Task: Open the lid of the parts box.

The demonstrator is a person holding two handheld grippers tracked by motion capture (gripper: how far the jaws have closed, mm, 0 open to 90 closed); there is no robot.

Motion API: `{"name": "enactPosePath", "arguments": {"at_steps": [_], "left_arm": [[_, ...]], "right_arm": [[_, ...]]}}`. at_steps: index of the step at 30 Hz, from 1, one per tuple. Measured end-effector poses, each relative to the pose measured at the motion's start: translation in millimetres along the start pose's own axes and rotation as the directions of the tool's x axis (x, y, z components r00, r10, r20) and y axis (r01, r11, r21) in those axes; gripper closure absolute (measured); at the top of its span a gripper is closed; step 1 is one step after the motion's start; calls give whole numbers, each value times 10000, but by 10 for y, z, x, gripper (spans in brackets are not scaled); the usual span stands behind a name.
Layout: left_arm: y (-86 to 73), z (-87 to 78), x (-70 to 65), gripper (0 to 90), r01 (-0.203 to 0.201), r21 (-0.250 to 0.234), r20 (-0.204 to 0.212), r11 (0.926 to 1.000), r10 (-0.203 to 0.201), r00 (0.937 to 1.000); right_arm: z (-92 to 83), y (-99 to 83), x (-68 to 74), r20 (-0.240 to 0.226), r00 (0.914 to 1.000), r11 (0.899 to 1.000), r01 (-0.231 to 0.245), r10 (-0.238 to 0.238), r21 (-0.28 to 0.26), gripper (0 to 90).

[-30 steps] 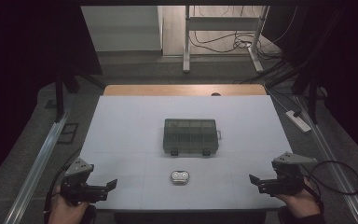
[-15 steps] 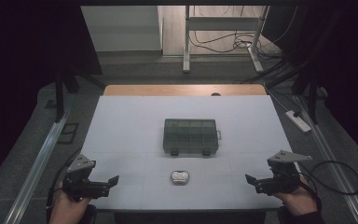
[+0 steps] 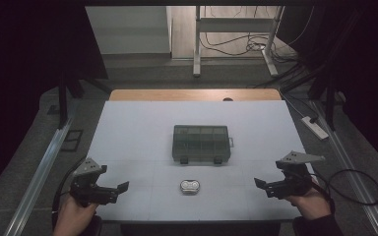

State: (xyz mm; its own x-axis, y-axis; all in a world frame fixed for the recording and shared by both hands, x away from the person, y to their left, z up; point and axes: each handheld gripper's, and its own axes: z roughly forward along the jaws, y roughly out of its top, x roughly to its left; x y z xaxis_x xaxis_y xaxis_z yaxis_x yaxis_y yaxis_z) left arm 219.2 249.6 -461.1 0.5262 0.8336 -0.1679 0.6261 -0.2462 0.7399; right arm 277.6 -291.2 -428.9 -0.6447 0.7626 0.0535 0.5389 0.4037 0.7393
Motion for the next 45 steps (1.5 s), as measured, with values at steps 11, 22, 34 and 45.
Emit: {"name": "enactPosePath", "arguments": {"at_steps": [11, 22, 34, 45], "left_arm": [[112, 131, 43, 0, -346, 86, 238, 9994, 344, 9991], [267, 309, 13, 0, -809, 230, 379, 9965, 800, 9961], [401, 516, 28, 0, -807, 205, 753, 9965, 789, 9940], [529, 698, 12, 0, -1236, 328, 938, 9918, 1201, 9883]], "right_arm": [[122, 161, -15, -290, 9993, 9997, 237, -235, 86, 0], [290, 309, -5, -860, 9962, 9999, 111, -113, -28, 0], [505, 394, -21, -816, 9954, 9986, 517, -504, 138, 0], [635, 460, -59, -842, 9941, 9974, 700, -684, 156, 0]]}}
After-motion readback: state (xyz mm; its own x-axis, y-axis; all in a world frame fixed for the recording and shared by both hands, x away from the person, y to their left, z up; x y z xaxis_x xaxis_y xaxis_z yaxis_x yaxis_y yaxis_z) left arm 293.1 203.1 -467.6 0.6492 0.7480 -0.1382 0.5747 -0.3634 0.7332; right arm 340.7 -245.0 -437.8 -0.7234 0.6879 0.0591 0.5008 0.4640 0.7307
